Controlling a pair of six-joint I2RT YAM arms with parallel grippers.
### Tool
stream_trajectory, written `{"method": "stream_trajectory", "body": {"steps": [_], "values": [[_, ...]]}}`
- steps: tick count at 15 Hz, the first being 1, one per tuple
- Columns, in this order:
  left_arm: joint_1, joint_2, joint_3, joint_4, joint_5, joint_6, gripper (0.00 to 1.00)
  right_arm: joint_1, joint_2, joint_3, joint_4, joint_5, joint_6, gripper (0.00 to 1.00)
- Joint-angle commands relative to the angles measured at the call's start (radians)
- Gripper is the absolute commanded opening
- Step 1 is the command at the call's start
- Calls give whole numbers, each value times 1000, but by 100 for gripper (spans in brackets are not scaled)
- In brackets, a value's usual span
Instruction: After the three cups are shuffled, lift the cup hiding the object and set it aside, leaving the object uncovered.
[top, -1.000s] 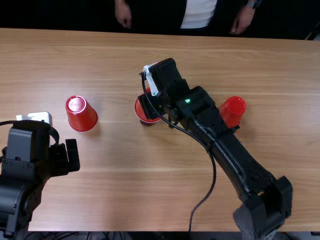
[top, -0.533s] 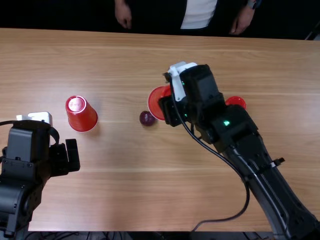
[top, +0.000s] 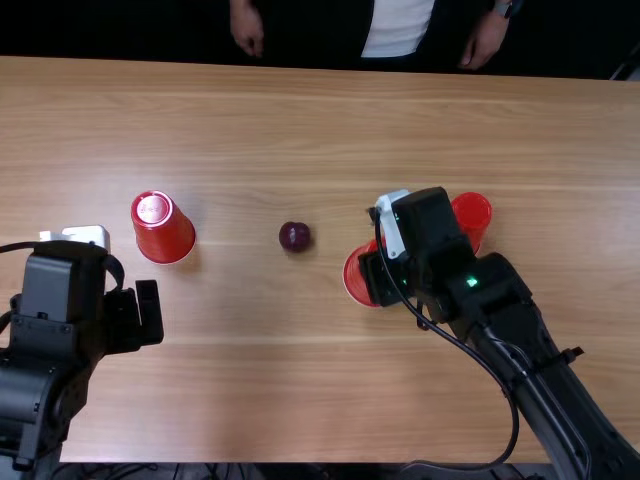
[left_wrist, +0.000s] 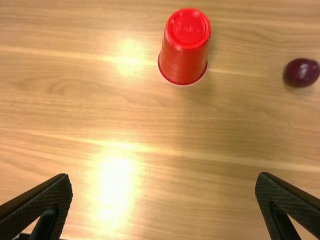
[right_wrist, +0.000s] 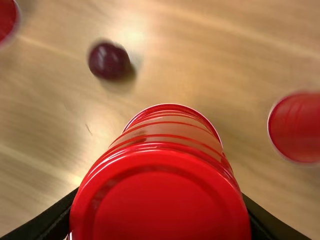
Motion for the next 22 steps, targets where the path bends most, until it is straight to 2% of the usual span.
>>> {"method": "stream_trajectory", "body": {"steps": [1, 5, 9, 10, 12, 13, 22], "values": [[-9, -10, -13, 2, -1, -9, 100, -5, -24, -59, 9, 0, 1, 0], [-15, -10, -15, 2, 1, -9, 100, 1, -14, -147, 156, 0, 1, 0], [-15, -10, -24, -3, 1, -9, 100, 7, 9, -197, 212, 0, 3, 0], [-15, -11, -24, -5, 1, -9, 100, 9, 35, -202, 212, 0, 5, 9], [-15, -16, -24, -9, 1, -9, 100, 20, 48, -203, 210, -2, 5, 72], [-15, -22, -24, -9, 1, -9, 100, 29, 50, -203, 210, -2, 5, 100], [-17, -23, -22, -13, -1, -9, 100, 47, 19, -167, 217, 0, 5, 100]]}}
